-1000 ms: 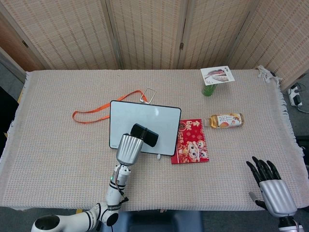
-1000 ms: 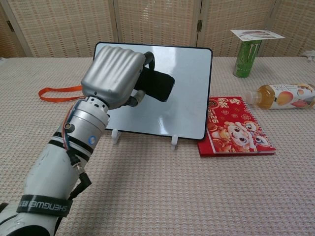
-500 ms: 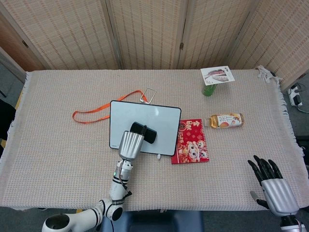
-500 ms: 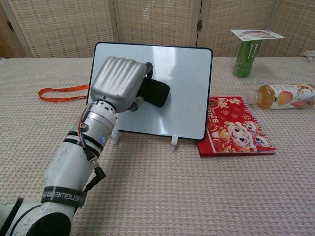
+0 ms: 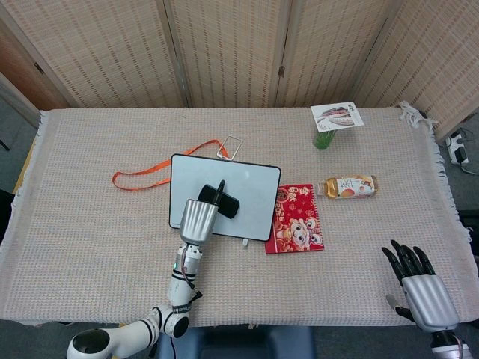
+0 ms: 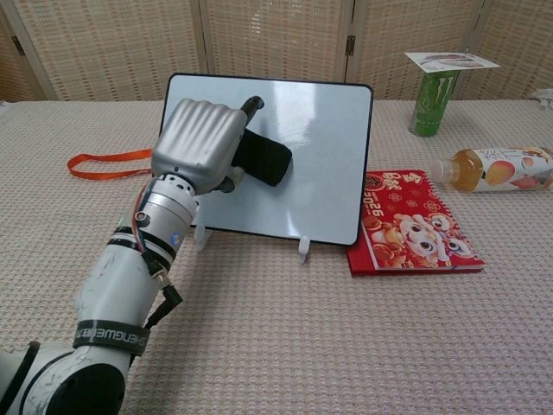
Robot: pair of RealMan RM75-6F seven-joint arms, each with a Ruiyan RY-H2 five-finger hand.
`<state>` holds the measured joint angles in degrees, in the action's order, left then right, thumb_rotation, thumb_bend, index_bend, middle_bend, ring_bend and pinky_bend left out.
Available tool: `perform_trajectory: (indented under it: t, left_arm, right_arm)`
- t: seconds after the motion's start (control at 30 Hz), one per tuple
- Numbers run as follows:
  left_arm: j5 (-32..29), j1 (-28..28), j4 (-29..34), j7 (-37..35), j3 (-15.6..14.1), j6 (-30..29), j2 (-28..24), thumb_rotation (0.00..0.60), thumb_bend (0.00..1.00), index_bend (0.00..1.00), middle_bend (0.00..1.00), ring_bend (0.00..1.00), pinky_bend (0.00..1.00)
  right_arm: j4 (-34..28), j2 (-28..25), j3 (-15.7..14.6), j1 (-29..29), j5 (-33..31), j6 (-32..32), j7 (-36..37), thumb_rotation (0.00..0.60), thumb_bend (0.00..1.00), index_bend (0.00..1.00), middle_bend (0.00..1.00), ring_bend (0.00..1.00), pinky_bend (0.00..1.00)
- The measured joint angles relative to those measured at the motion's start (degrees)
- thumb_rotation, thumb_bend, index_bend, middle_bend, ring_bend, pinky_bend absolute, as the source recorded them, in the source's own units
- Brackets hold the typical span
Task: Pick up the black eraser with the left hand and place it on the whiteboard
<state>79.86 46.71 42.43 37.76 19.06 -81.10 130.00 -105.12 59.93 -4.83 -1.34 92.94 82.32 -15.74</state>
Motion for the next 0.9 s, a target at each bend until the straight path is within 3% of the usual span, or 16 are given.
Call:
perform_trajectory:
  t: [0.3,0.6,0.9]
  left_arm:
    - [-0.8,-0.7,2.3,2.8,-0.9,0.5,-0.3,0.6,0.37,0.11,1.0,0.96,1.0]
    - [-0.7,-3.5,9.9,6.9,-2.9,-0.5,-3.0,0.6,0.35,0.07,1.0,0.96,1.0]
    - [1.2,-9.7,22.4,8.8,-6.4,-5.6,-11.7,0.6,0.34,0.01,1.0,0.95,1.0]
  right_arm:
    - [0.1,-0.2,0.0,0.0,0.0,0.2,0.4,0.6,0.3,0.0,0.0,0.0,0.0]
    - [0.0,0.3,-0.1,0.0,0.0,0.0,-0.6,0.6,0.31,0.0,0.0,0.0,0.0]
    - [0.0,-0.6,-1.6,0.5,2.4,-1.1,1.0,0.6,0.31,0.0,0.0,0.0,0.0]
